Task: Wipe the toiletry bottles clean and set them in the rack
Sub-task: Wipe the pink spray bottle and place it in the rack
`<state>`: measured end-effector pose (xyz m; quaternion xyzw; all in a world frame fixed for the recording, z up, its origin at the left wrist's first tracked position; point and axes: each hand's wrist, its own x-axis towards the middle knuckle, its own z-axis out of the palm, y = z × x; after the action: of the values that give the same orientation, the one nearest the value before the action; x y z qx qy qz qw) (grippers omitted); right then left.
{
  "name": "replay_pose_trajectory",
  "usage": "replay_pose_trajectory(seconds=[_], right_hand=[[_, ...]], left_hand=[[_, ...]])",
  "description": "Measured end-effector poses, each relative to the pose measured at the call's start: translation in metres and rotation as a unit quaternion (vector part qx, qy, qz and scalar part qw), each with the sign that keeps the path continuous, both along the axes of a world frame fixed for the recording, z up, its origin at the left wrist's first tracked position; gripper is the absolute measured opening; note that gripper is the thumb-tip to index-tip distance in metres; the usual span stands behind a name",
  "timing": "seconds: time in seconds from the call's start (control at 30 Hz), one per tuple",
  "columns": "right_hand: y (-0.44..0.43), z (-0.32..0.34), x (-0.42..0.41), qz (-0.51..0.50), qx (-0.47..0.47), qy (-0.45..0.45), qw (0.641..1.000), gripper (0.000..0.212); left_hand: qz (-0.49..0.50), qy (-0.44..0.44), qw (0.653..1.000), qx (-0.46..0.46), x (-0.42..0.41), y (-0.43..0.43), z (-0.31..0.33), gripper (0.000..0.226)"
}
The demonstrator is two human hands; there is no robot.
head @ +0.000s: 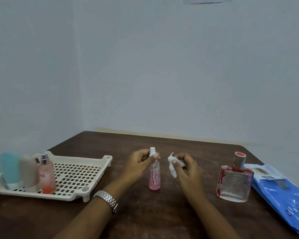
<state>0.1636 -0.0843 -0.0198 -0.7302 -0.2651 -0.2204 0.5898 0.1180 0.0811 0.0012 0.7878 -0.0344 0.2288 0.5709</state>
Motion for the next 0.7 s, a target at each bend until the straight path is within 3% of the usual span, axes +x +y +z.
replay_pose_trajectory(seconds=[0.2,0.4,0.57,0.7], right_hand=[[0.007,0.012,-0.02,0.009,0.024,-0.067,0.997,0.009],[0.008,0.01,-0.022,0.025,0.033,-0.048,0.998,0.005],[0.007,0.013,-0.023,0.109,0.036,-0.001,0.993,0.01],[0.005,0.014,-0.02,0.101,0.035,-0.005,0.994,0.012]], left_hand=[[-0.052,-0.05,0.997,-0.009,-0.001,-0.017,-0.007,0.025],[-0.024,-0.015,0.996,0.09,0.001,-0.017,-0.018,0.057],[-0.049,0.0,0.996,0.076,-0.001,-0.019,-0.017,0.06],[-0.059,-0.018,0.995,0.083,0.0,-0.02,-0.017,0.071]])
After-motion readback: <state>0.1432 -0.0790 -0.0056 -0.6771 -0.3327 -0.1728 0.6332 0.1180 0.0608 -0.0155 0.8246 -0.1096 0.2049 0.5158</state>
